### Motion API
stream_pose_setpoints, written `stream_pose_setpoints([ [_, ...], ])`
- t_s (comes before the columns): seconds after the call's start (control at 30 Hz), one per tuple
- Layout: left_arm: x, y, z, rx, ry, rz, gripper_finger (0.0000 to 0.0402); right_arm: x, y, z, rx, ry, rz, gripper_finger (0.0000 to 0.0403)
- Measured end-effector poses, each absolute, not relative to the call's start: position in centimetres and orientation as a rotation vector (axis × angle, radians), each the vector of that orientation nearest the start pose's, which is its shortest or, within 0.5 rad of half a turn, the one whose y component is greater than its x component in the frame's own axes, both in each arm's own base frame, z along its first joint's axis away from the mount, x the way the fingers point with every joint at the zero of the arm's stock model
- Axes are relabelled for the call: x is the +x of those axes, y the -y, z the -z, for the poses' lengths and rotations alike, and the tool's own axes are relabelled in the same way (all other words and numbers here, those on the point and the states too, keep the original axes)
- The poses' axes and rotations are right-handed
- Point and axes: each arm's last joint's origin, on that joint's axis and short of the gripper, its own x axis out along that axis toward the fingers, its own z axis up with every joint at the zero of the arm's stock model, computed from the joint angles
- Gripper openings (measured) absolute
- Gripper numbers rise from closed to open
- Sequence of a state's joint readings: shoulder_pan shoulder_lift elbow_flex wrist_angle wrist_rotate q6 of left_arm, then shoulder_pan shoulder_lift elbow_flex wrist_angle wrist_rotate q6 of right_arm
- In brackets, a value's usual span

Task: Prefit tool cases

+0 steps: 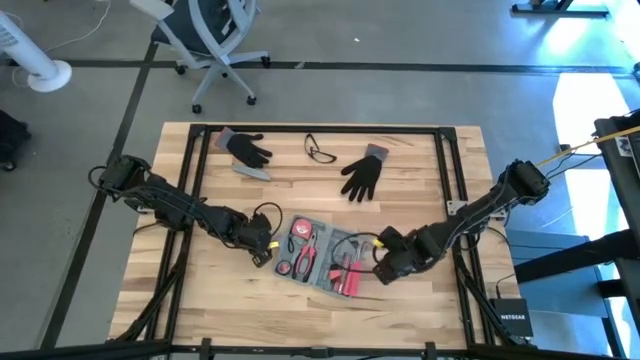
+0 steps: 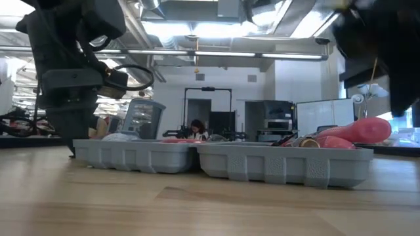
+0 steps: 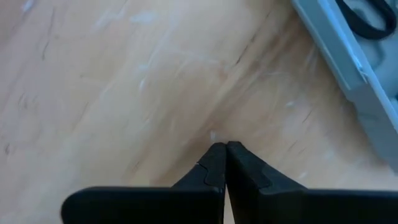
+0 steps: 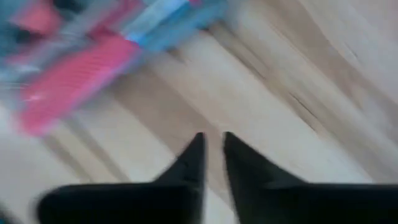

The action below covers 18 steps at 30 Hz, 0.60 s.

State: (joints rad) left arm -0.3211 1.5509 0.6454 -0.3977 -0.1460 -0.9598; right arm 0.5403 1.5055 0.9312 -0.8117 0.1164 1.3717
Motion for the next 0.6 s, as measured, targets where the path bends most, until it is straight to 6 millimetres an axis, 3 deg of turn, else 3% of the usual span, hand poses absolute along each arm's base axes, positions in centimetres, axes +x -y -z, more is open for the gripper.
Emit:
stream_pose_setpoints([
  [0.13,22.9,7.1,-11.9,-0.568,-1.183,-0.493,0.0000,21.4,-13.5,-16.6,0.863,-1.192,0.642,0.0006],
  [0.27,23.0,7.0,-11.8,-0.605,-1.175,-0.517,0.0000,22.4,-13.4,-15.2,1.056,-0.997,0.661,0.0001],
  [0.4,23.1,7.1,-11.5,-0.623,-1.170,-0.548,0.0000,22.6,-12.7,-13.6,1.062,-0.941,0.821,0.0000],
  [0.6,23.3,7.5,-11.0,-0.677,-1.138,-0.595,0.0000,24.9,-12.4,-12.3,1.144,-0.916,0.754,0.0000],
])
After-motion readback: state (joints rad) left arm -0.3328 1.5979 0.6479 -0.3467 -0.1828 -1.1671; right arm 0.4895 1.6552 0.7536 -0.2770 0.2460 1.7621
